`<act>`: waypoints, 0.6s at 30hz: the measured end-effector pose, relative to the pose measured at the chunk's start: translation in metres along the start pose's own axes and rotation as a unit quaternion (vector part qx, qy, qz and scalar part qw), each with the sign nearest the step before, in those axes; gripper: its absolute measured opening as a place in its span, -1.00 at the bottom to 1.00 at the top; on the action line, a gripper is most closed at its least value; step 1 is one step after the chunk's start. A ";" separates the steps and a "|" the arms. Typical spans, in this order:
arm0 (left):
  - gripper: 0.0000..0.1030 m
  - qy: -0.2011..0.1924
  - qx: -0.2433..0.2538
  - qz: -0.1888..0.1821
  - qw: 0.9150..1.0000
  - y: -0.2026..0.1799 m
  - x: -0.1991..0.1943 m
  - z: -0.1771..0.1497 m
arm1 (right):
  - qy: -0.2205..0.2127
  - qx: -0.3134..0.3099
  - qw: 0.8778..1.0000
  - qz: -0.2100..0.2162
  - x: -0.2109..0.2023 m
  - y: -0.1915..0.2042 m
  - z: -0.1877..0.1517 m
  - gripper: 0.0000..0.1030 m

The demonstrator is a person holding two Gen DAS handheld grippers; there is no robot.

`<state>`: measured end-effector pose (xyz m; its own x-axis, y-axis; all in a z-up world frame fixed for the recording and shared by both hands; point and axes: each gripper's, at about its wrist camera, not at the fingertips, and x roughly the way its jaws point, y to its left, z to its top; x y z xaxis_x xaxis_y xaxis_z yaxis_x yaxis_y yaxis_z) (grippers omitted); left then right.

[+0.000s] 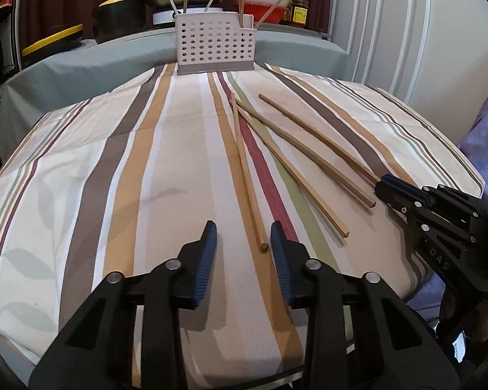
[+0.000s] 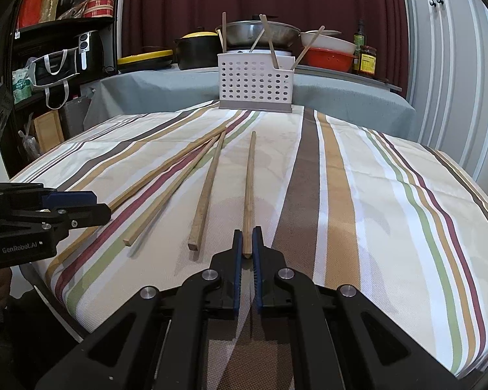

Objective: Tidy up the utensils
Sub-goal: 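Close the right gripper on a chopstick while the left gripper grasps another chopstick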

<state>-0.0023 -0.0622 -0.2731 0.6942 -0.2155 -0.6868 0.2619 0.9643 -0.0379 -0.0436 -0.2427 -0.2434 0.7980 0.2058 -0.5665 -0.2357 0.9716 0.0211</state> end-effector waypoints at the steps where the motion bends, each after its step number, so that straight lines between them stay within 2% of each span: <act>1: -0.47 0.000 0.000 -0.001 1.000 0.000 0.000 0.000 | 0.000 0.000 1.000 0.000 0.000 0.000 0.000 -0.87; 3: -0.63 0.000 0.000 -0.005 1.000 -0.001 0.000 0.000 | 0.000 0.000 1.000 0.000 0.000 0.000 0.000 -0.87; 7: -0.76 0.003 0.003 -0.011 1.000 -0.004 0.000 -0.001 | 0.000 0.000 1.000 0.000 0.000 0.000 0.000 -0.87; 18: -0.75 0.006 0.010 -0.003 1.000 -0.005 0.000 -0.001 | 0.000 0.001 1.000 0.001 0.000 0.000 0.000 -0.87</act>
<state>-0.0043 -0.0673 -0.2739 0.6839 -0.2202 -0.6956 0.2796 0.9597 -0.0288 -0.0437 -0.2428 -0.2430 0.7975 0.2078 -0.5664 -0.2358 0.9715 0.0245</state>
